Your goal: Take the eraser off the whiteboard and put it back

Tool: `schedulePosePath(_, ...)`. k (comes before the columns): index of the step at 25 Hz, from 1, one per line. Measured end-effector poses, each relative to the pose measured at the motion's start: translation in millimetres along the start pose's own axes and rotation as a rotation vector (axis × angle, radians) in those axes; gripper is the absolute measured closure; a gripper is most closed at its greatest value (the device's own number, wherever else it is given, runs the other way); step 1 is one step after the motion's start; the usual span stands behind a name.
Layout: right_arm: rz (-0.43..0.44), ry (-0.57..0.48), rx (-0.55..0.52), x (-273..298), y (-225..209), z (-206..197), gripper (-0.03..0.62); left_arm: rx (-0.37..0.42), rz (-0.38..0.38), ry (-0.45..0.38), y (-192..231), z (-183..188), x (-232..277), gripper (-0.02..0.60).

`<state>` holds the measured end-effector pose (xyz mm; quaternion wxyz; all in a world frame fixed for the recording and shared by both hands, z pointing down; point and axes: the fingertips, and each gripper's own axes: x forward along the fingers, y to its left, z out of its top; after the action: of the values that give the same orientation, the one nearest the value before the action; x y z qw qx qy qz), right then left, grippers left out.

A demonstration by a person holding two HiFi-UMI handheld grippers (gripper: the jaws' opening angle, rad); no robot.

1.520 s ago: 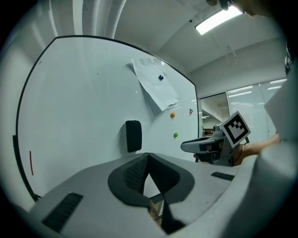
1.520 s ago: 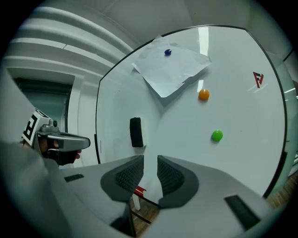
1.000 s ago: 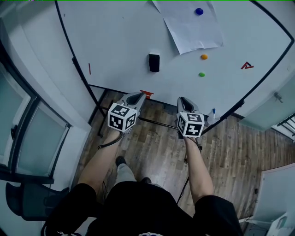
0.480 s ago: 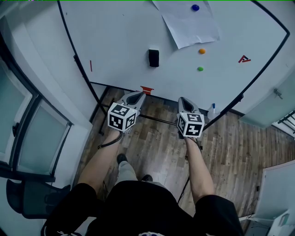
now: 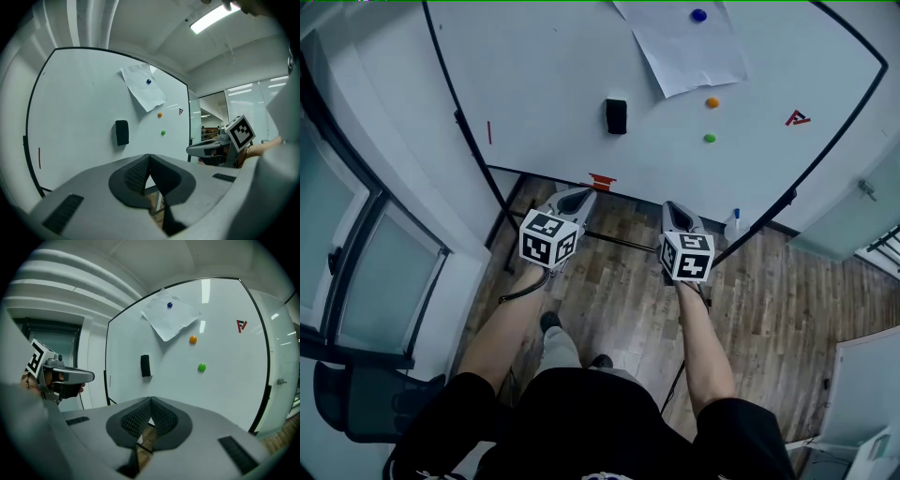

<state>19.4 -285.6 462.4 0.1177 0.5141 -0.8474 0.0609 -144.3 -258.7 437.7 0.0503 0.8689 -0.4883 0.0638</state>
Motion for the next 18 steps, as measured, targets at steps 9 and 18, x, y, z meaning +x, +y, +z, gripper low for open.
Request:
schedulePosePath(9,0.01,0.001,-0.001,-4.3,3.8,-0.2,0.571,0.002,0.002,0.002,-3.3,-0.5,-4.9,0.56)
schedulePosePath(18,0.02,0.008,-0.005,-3.5,4.1,-1.4,0.571,0.006,0.007,-0.004,-4.1,1.8,-4.8,0.56)
